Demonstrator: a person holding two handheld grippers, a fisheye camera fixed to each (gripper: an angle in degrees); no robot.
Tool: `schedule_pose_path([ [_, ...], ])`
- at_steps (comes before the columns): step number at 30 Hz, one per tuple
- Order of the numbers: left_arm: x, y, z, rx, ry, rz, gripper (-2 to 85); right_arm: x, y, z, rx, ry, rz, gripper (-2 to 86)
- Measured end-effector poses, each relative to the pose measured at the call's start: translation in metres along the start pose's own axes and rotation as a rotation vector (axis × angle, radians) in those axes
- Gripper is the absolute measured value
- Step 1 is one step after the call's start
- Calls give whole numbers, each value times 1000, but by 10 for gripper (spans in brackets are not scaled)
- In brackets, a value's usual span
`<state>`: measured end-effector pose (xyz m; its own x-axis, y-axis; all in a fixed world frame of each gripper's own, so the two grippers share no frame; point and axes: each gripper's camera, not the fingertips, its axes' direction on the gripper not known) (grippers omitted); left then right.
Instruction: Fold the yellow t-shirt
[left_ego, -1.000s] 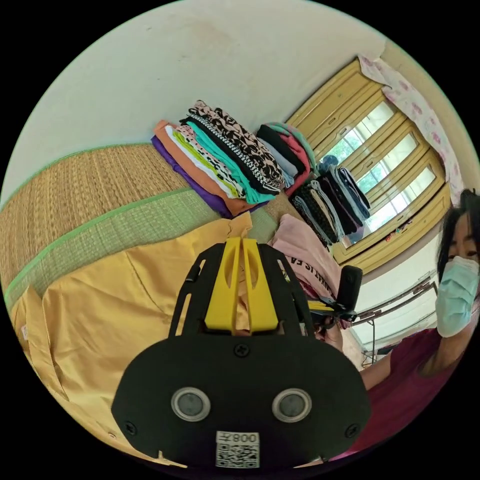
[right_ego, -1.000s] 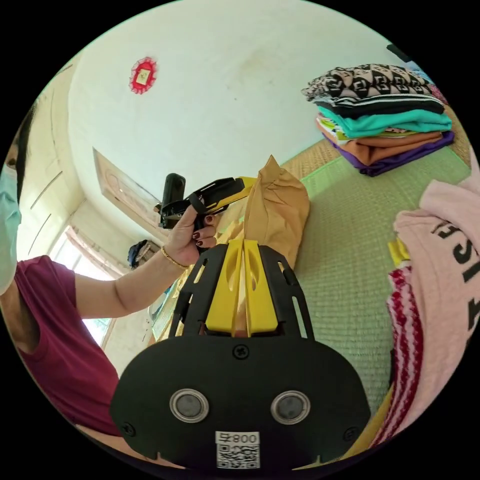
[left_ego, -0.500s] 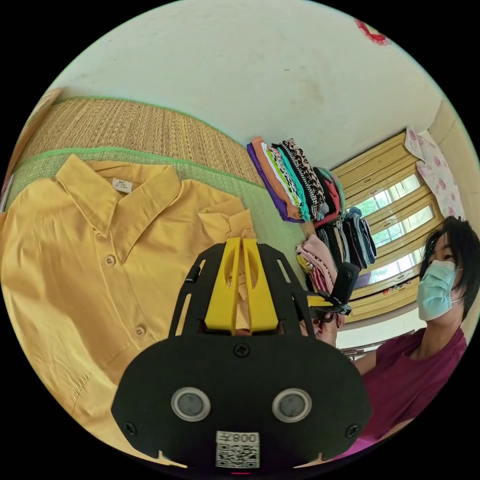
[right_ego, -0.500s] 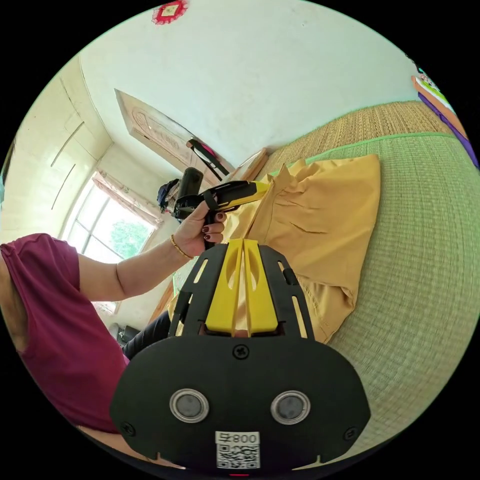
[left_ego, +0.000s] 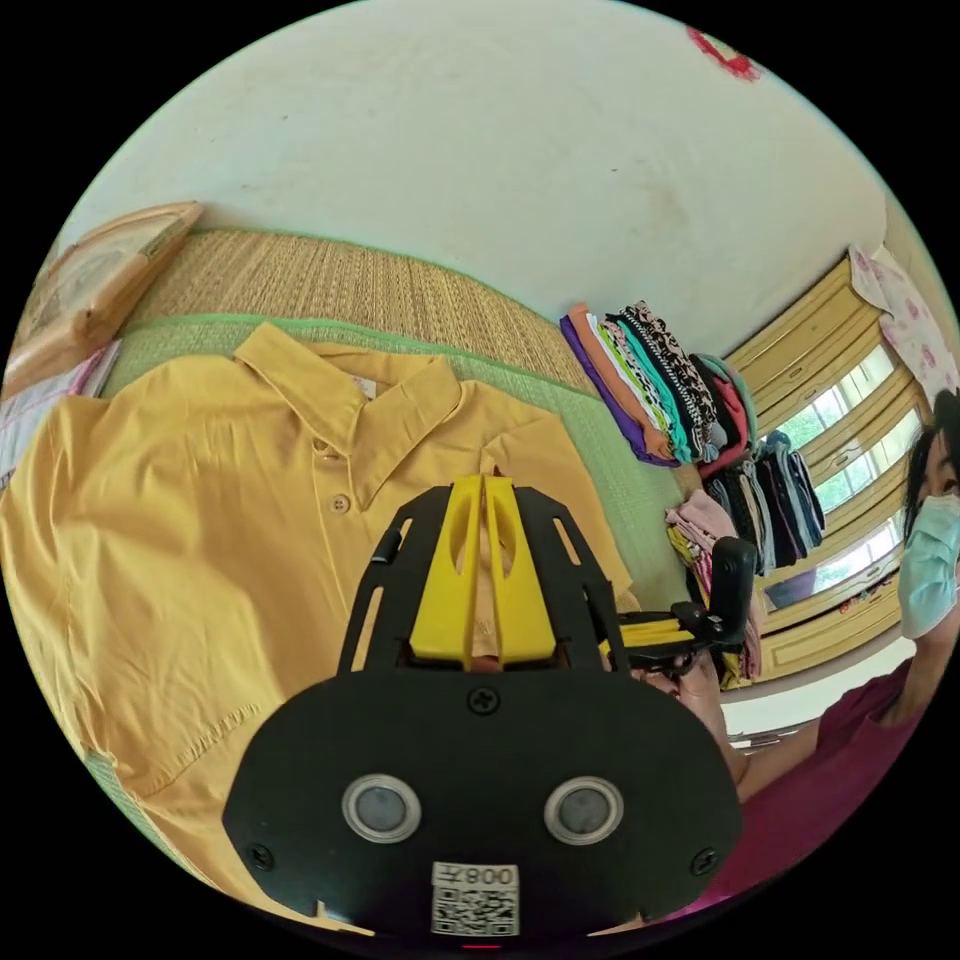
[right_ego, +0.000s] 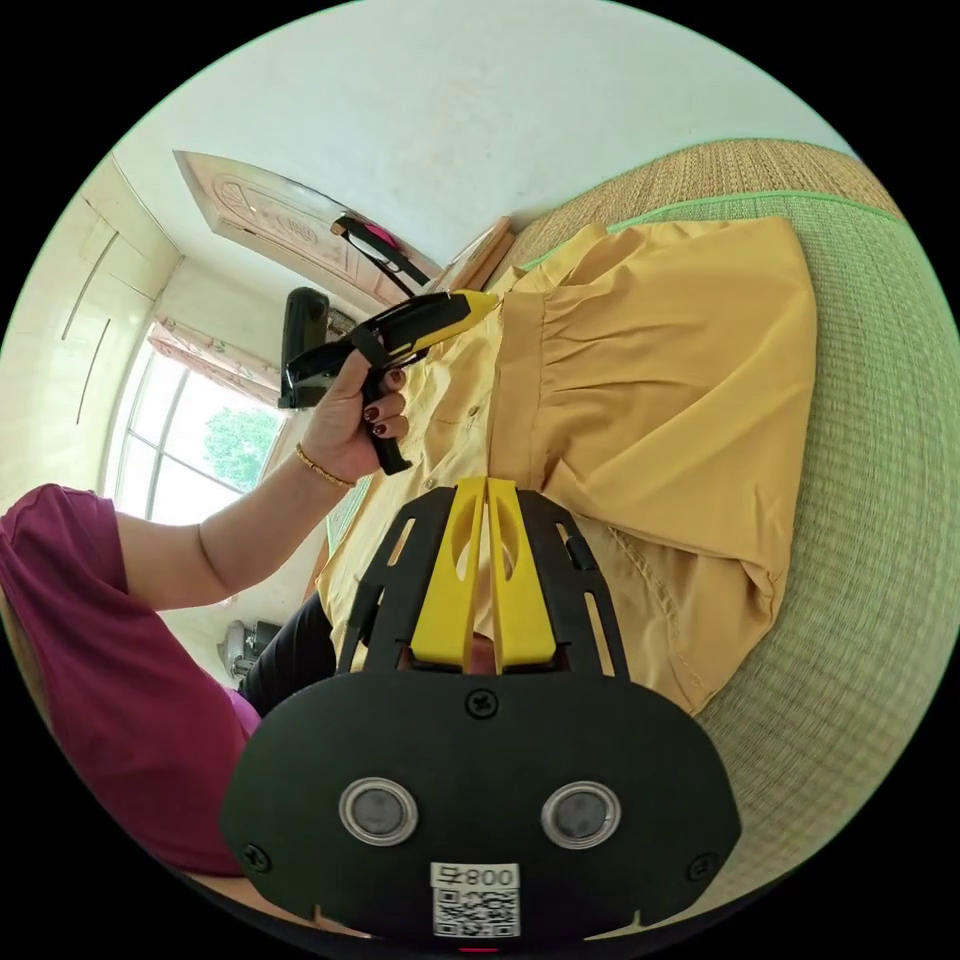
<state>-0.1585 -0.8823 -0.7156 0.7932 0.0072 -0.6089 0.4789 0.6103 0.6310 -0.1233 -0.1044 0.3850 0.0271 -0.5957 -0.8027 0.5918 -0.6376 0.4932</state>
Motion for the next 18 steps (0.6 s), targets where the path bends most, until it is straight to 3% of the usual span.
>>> schedule_pose_path([
  [3,15,-4,-2,31,-10,71,2,-1,-7,16,-46,14,6,1],
  [9,4,2,50,-200,-116,90,2,-2,-14,28,-50,-22,3,1],
  [18,0,1,37,-140,-120,58,3,-12,-22,23,-18,-103,-74,1],
])
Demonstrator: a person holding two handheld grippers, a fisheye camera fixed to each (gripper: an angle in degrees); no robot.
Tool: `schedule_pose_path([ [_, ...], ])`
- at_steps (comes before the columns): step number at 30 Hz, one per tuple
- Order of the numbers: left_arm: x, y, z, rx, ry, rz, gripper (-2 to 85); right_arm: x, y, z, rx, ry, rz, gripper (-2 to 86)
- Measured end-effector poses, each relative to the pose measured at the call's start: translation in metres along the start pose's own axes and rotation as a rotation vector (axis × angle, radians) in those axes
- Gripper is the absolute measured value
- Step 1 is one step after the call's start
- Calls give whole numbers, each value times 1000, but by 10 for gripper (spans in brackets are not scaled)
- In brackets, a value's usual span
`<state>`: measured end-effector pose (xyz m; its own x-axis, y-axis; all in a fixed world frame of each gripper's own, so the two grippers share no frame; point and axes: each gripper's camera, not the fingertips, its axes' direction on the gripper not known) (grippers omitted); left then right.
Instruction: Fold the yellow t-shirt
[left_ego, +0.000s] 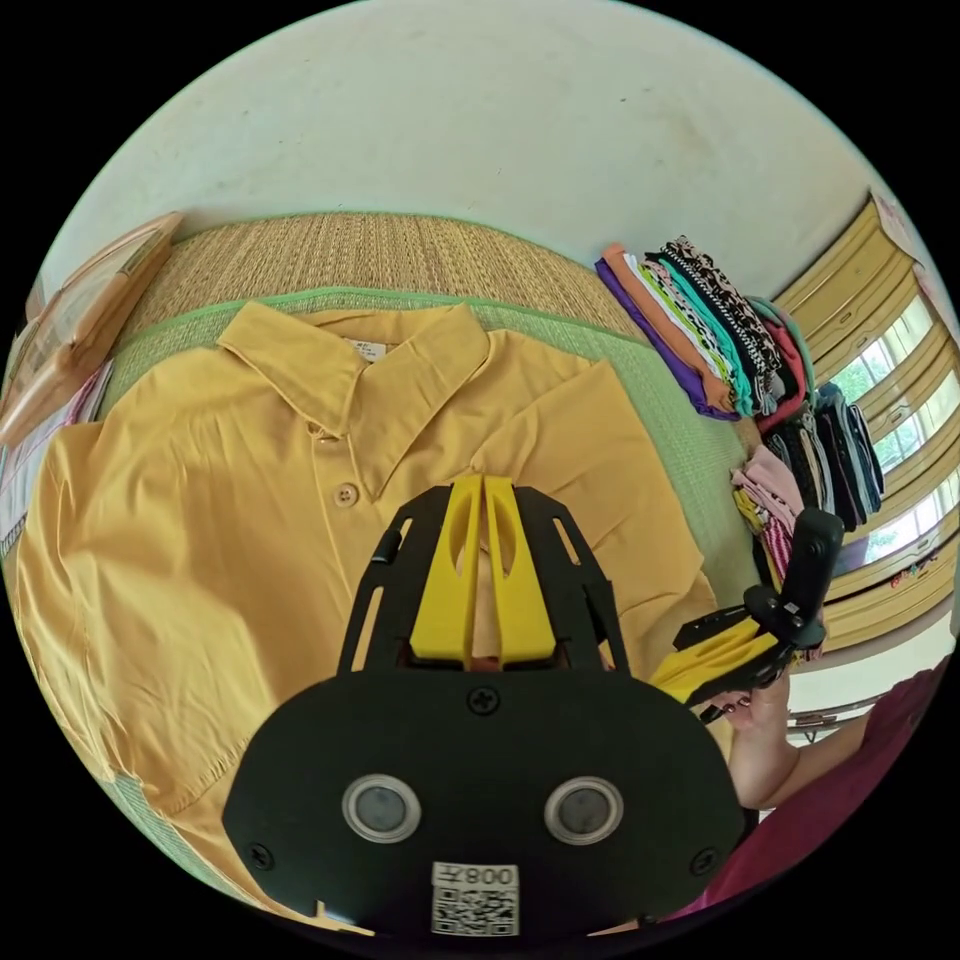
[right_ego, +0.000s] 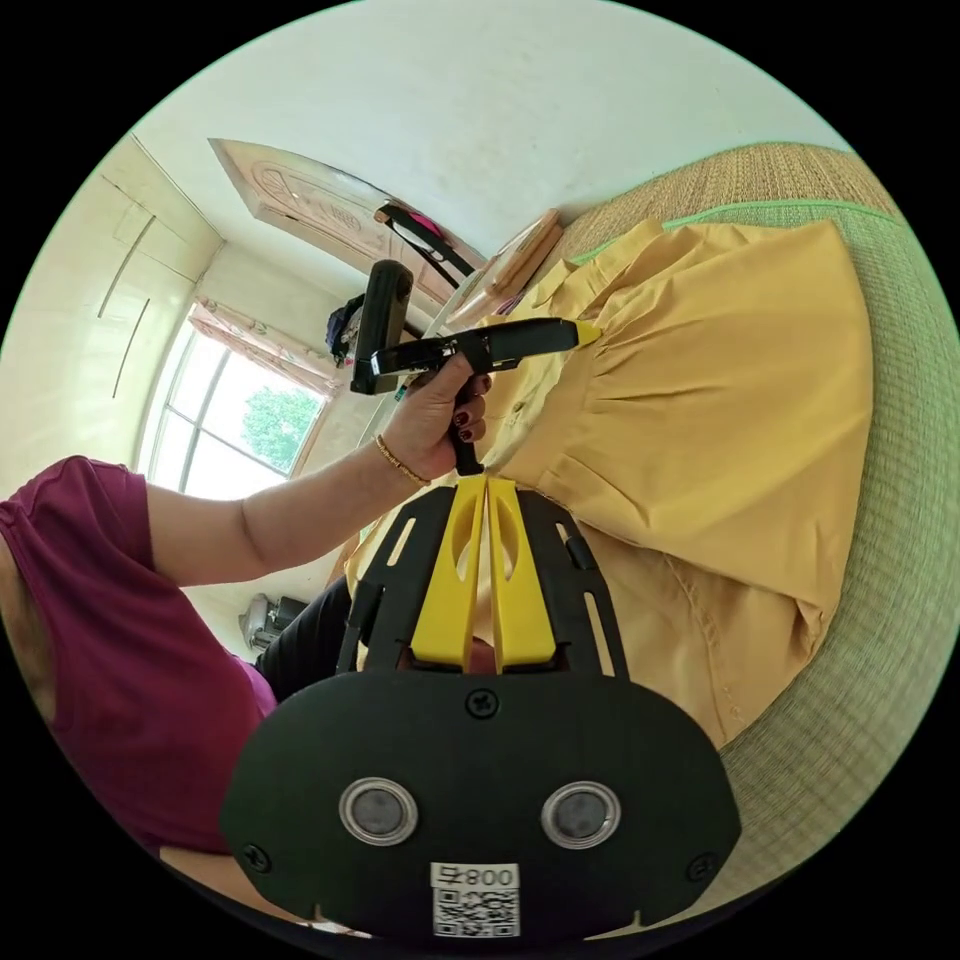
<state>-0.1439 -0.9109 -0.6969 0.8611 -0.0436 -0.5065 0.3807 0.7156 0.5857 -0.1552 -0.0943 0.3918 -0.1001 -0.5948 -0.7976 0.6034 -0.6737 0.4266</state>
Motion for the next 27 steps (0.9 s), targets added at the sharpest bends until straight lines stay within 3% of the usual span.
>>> schedule_pose_path([
  [8,39,-18,-14,99,20,134,3,2,10,-68,186,149,57,1],
  [12,60,-38,-3,82,55,202,3,10,16,-83,257,132,93,1],
  [19,83,-62,26,-45,198,307,2,17,-7,-30,36,53,63,5],
  [27,96,-67,54,-139,120,401,3,9,-23,3,-134,24,-10,28],
])
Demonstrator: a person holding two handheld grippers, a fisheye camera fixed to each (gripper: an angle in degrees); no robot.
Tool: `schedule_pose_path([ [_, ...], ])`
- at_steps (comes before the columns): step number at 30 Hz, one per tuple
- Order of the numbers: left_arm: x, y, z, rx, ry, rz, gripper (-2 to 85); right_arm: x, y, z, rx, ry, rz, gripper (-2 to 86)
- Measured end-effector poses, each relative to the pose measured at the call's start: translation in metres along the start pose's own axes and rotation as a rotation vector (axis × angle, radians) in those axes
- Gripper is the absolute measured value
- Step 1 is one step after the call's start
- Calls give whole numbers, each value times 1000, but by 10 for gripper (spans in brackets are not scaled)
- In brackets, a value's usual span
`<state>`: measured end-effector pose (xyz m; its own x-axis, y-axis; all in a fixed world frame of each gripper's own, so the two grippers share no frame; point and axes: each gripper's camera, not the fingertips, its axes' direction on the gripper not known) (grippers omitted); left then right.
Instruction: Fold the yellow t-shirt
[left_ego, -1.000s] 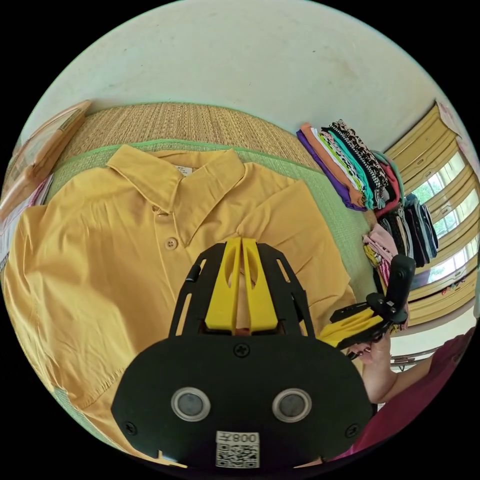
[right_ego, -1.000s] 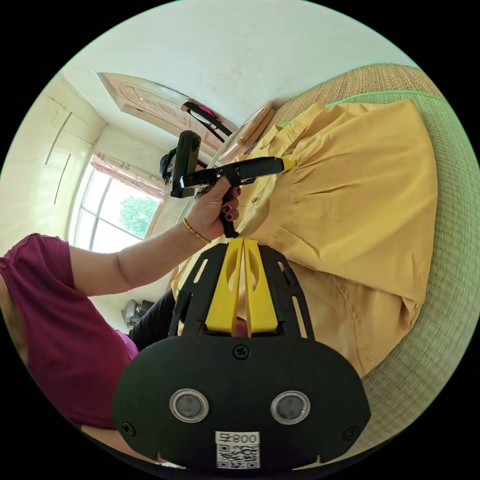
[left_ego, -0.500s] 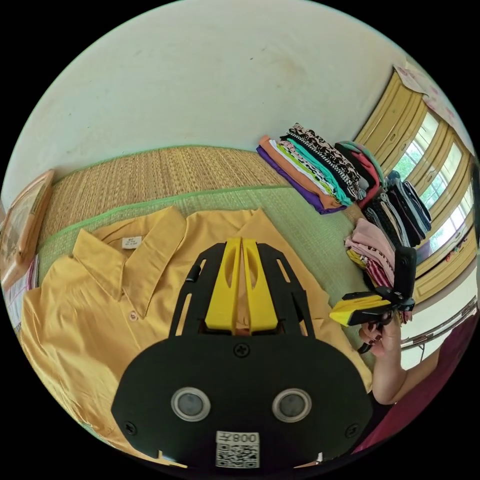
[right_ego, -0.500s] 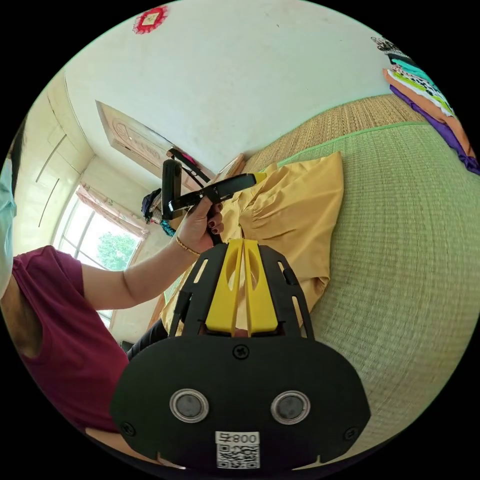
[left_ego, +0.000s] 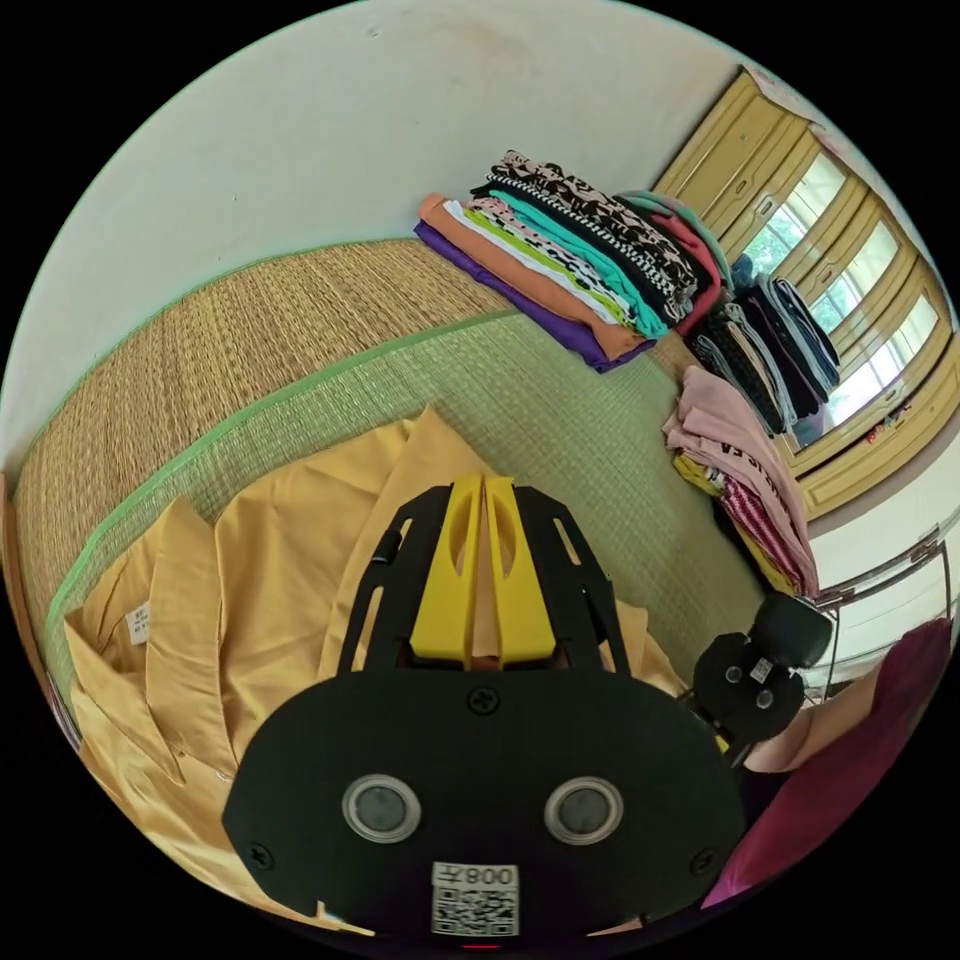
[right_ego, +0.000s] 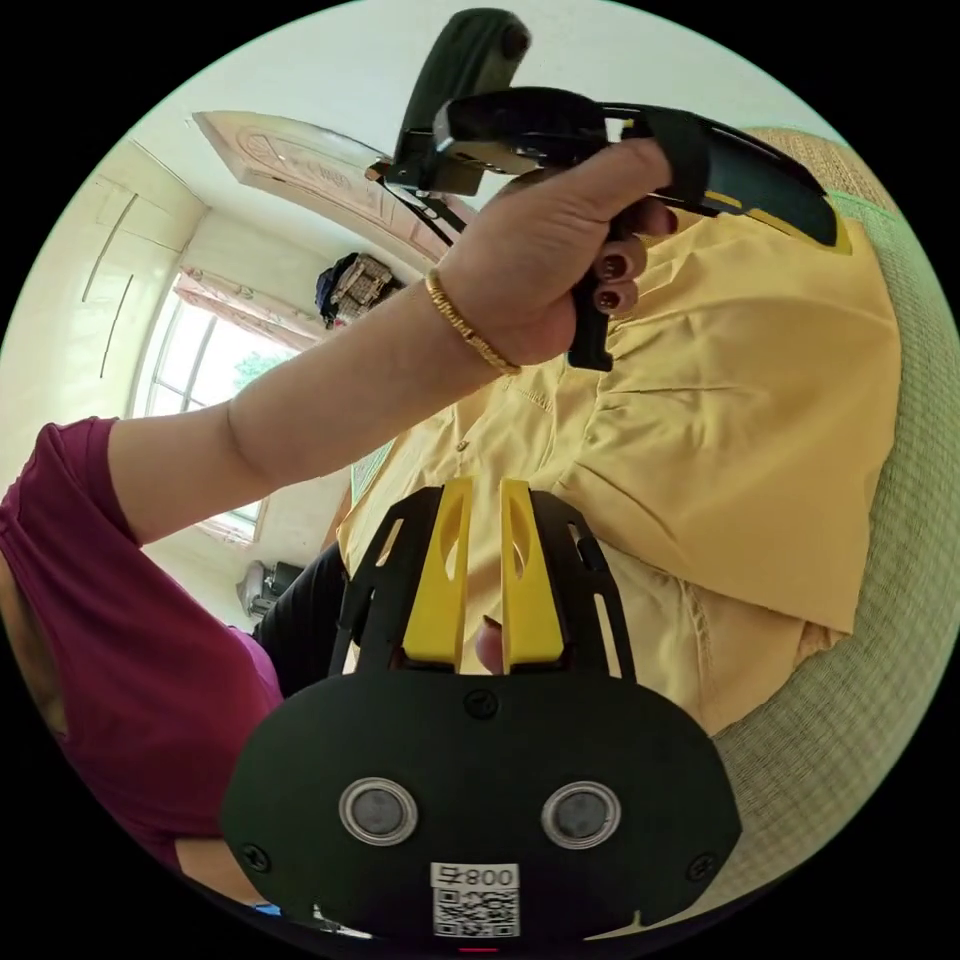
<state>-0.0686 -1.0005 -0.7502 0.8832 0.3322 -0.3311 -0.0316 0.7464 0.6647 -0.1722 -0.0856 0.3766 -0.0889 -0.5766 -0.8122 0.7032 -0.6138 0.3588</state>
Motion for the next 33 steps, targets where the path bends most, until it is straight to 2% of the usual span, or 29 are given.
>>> schedule_pose_path([
  [3,-5,4,14,-83,-69,12,2,-10,1,-23,74,48,-29,22],
  [4,-7,8,9,-56,-51,3,2,-12,5,-39,122,108,-23,17],
  [7,-10,17,-4,0,-51,-3,2,-7,24,-82,282,278,72,7],
  [10,-17,27,1,-47,-64,5,3,15,35,-97,312,330,188,3],
  [13,-26,41,-14,-35,-49,-21,3,40,30,-85,210,316,280,1],
  [20,-28,127,-82,59,1,-9,3,44,23,-94,222,284,272,1],
  [24,-40,195,-86,-93,-28,-41,3,47,20,-102,235,257,274,1],
  [27,-61,235,-115,-16,52,-129,3,56,22,-110,262,185,283,1],
  [29,-70,261,-139,49,77,-162,3,76,29,-120,316,9,319,1],
  [33,-101,342,-191,94,53,-248,4,73,24,-127,343,20,334,1],
])
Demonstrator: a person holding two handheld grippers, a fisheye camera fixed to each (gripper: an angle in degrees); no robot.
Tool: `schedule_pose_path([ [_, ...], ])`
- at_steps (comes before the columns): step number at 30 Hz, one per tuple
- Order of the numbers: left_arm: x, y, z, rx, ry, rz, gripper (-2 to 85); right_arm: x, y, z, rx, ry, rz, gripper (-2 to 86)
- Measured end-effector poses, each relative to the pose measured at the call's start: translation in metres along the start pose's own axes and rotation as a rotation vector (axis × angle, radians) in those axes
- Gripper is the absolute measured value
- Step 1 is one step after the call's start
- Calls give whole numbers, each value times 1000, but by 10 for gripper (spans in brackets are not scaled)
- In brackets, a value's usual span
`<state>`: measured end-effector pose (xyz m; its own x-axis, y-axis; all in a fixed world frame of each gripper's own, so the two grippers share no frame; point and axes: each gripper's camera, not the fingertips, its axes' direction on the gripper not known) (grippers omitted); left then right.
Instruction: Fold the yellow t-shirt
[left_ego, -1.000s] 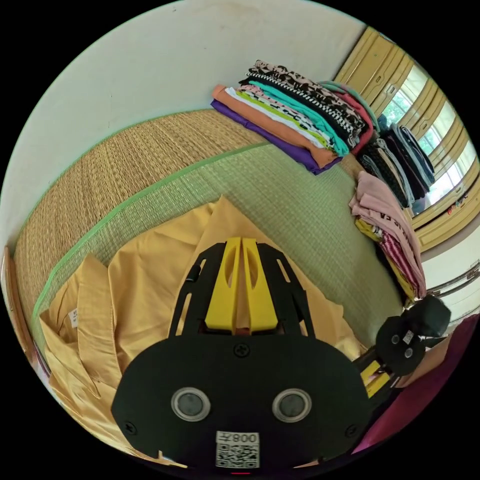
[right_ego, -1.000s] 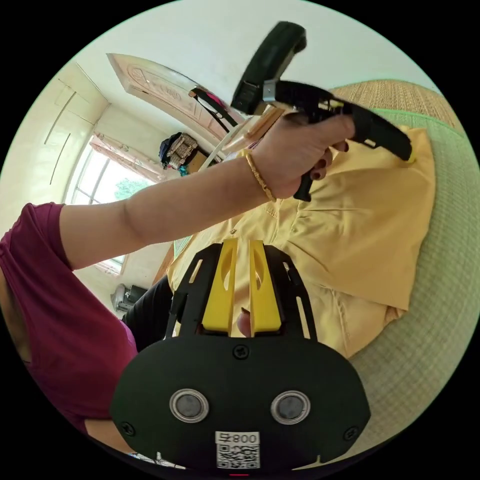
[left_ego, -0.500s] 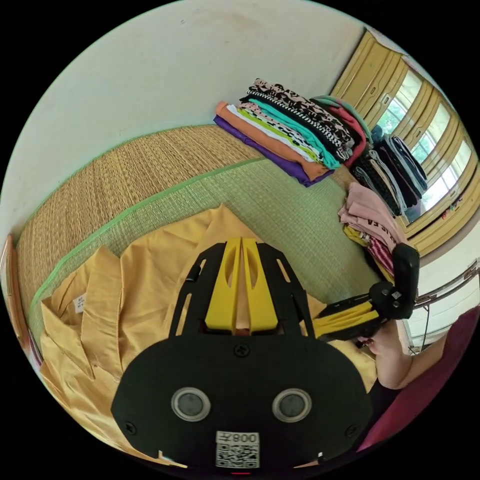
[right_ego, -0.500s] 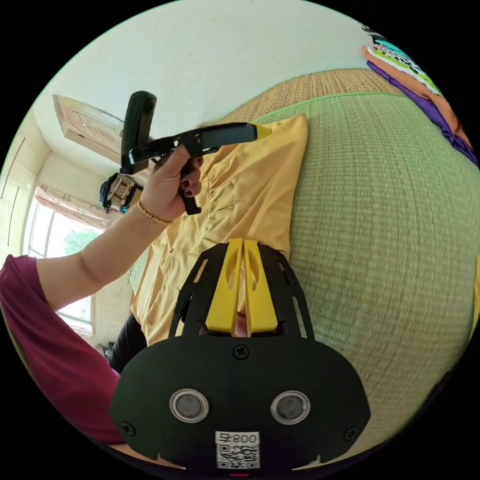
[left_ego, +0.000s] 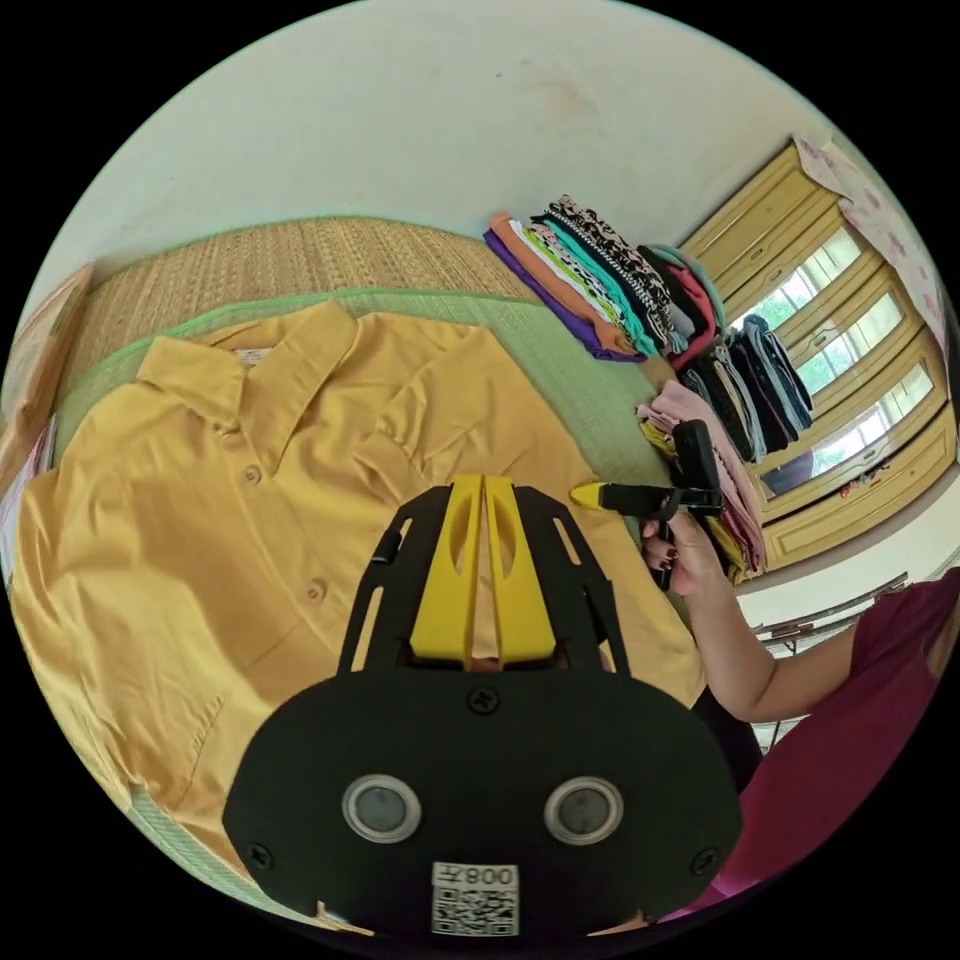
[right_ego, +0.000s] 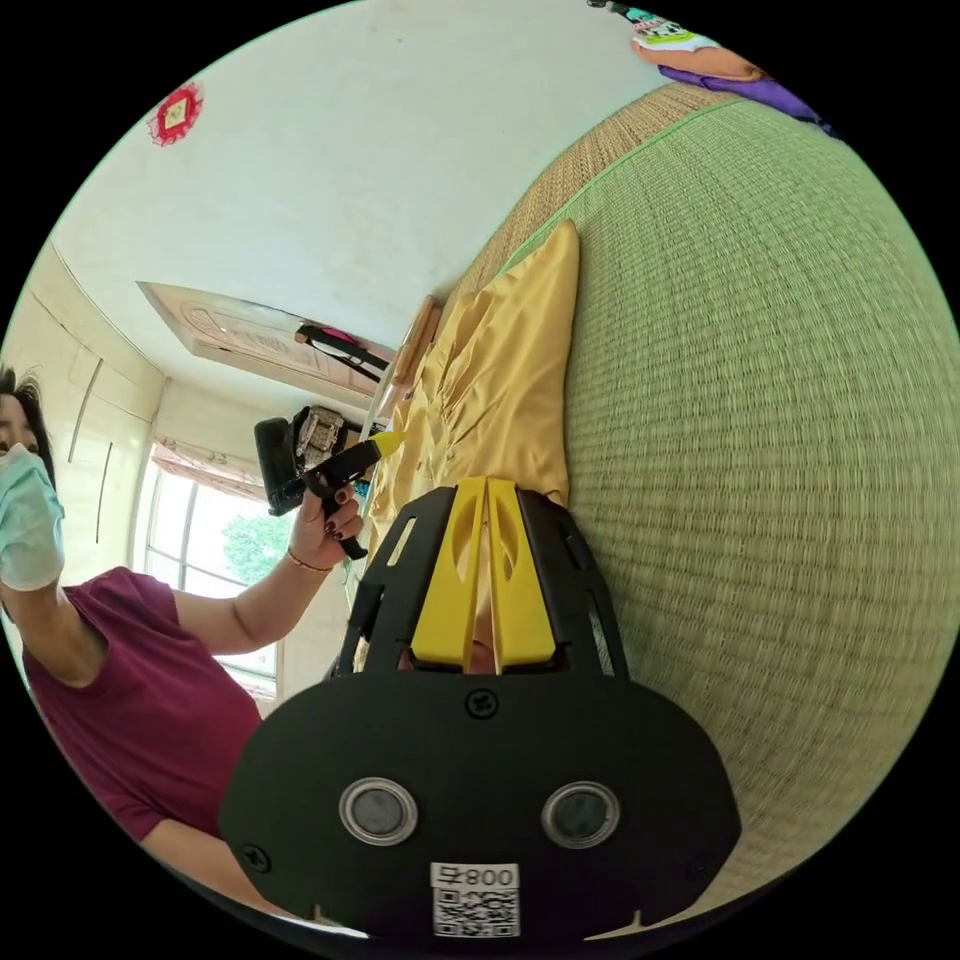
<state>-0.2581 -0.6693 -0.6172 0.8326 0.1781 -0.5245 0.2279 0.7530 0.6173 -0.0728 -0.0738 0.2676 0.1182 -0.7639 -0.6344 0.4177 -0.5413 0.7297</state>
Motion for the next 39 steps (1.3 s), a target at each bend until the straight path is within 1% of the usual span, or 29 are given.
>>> schedule_pose_path([
  [5,-79,103,-77,80,-54,-226,7,-4,-15,0,11,-70,37,1],
  [7,-123,163,-117,149,-64,-382,12,-8,-20,0,20,-81,48,1],
  [8,-134,179,-127,174,-67,-427,15,-11,-23,-1,31,-97,59,2],
  [10,-171,244,-170,304,-69,-580,29,-16,-26,-3,59,-109,77,3],
  [11,-179,260,-180,337,-73,-613,33,-21,-28,-5,82,-107,90,4],
  [13,-210,321,-214,435,-92,-738,51,-35,-31,-7,111,-73,102,7],
  [16,-246,386,-246,523,-101,-856,67,-71,-39,-5,149,35,105,21],
  [21,-299,463,-278,654,-103,-963,75,-147,-66,32,136,139,74,56],
  [24,-331,495,-287,690,-61,-993,73,-202,-93,78,77,166,8,67],
  [27,-356,517,-292,726,10,-966,63,-263,-128,146,-24,168,-88,73],
  [31,-381,540,-299,755,70,-950,49,-357,-176,271,-222,147,-268,80],
  [32,-384,543,-300,755,74,-952,46,-384,-188,311,-276,142,-322,82],
  [33,-390,549,-303,755,78,-959,42,-397,-193,331,-304,138,-349,82],
  [35,-395,557,-307,752,72,-958,38,-452,-212,410,-402,123,-458,86],
  [36,-398,563,-309,753,67,-951,37,-465,-216,430,-426,127,-483,87],
  [38,-402,573,-313,775,87,-929,43,-516,-227,503,-513,154,-589,95],
  [39,-404,580,-315,792,93,-920,47,-529,-229,521,-530,172,-617,97],
])
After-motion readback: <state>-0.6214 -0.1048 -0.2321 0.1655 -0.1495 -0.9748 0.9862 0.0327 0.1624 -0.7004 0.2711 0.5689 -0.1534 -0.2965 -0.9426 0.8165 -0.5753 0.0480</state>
